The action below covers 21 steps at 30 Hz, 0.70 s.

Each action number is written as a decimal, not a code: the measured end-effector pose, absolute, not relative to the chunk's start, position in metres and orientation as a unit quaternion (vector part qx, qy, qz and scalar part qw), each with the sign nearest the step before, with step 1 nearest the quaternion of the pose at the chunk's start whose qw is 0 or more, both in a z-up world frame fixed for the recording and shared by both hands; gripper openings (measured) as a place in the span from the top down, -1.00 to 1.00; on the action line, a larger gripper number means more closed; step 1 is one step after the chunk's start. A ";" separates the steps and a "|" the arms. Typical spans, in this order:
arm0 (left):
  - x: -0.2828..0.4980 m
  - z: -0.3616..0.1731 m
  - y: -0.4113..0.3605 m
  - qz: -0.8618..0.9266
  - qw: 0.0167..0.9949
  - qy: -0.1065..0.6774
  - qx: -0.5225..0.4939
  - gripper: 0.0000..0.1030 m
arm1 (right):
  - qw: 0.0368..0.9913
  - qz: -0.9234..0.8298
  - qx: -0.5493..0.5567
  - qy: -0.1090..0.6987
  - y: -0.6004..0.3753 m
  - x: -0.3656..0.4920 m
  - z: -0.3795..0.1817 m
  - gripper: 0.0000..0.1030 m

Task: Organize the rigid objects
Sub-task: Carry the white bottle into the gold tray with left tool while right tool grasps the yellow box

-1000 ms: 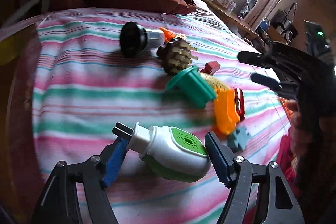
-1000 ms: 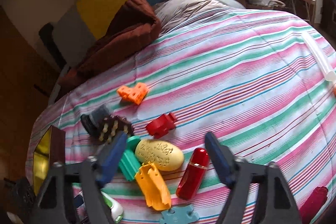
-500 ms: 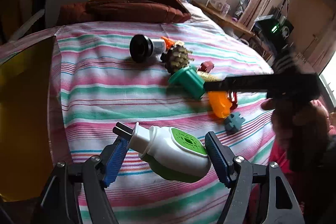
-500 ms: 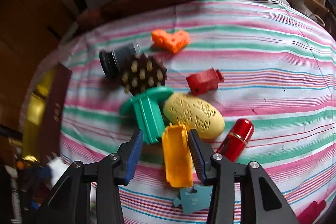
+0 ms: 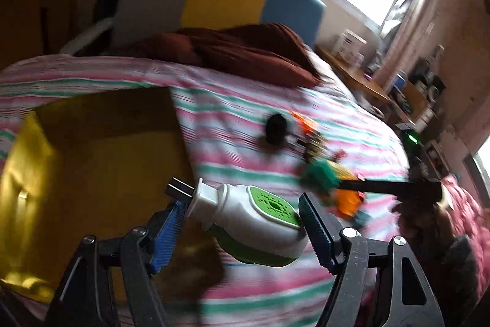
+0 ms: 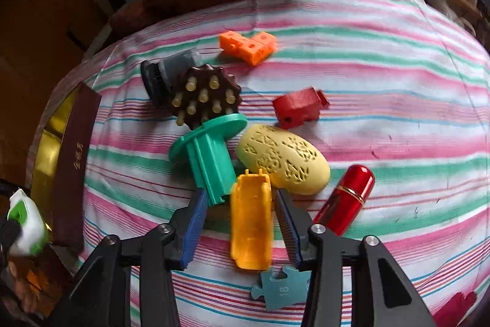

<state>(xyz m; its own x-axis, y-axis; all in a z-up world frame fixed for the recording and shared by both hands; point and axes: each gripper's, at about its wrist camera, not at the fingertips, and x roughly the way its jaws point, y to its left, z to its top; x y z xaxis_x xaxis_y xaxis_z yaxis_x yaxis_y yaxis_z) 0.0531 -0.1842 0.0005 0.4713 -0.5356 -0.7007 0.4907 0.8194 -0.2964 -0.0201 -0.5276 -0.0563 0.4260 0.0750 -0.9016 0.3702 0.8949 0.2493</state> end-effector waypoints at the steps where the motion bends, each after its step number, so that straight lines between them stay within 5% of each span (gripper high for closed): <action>1: 0.061 0.000 -0.175 -0.286 0.862 0.419 -0.023 -0.44 | 0.818 -0.094 0.210 0.527 -0.529 -0.021 -0.055 0.07; 10: 0.166 -0.032 -0.083 -0.132 0.878 0.460 0.006 -0.44 | 0.819 -0.098 0.205 0.527 -0.528 -0.022 -0.054 0.05; 21: 0.241 -0.057 -0.067 -0.065 0.883 0.464 0.032 -0.45 | 0.819 -0.091 0.203 0.530 -0.527 -0.019 -0.057 0.05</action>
